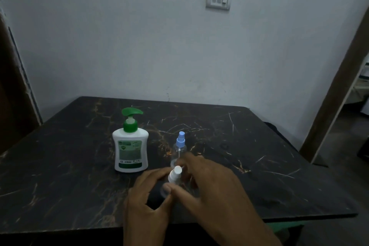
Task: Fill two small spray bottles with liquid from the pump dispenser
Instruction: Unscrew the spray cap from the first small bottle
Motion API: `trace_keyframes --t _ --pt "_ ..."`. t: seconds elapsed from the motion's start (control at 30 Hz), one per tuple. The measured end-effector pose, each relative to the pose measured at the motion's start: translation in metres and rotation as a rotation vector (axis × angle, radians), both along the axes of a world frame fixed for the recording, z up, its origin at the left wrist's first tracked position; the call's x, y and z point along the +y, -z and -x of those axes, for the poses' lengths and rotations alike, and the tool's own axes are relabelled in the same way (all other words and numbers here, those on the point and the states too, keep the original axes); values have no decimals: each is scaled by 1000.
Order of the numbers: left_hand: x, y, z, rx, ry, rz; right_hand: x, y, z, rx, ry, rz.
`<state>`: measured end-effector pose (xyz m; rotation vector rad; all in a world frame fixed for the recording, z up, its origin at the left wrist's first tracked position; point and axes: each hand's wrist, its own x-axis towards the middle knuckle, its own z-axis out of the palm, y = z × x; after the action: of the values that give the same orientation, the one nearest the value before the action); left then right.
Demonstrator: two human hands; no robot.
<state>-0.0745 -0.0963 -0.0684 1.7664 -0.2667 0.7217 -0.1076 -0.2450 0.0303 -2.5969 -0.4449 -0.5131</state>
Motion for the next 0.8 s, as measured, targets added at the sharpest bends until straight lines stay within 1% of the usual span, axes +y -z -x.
trace_keyframes --t 0.1,0.23,0.37,0.47,0.53,0.6,0.67,0.73,0.77,0.8 --pt "-2 -4 2 -40 25 -26 12 -1 -8 -25 42 93" --pt "1 -7 2 -52 46 -51 12 -8 -17 89 44 217" --pt "6 2 -6 -1 33 -94 12 -11 -21 137 22 190" --pt "10 7 -13 34 70 -133 6 -11 -25 109 -30 122" --pt "11 3 -14 61 108 -133 1 -16 -27 161 -104 133" --pt "10 2 -15 50 91 -123 -4 -23 -27 228 -178 152" --pt "10 -2 -13 31 92 -135 -8 -29 -26 227 -218 55" --pt "11 -2 -13 22 90 -139 -7 -30 -25 162 -208 -10" --pt "11 -3 -11 38 99 -132 -5 -30 -26 137 -177 33" --pt "10 -3 -10 48 105 -133 -2 -30 -28 122 -138 122"
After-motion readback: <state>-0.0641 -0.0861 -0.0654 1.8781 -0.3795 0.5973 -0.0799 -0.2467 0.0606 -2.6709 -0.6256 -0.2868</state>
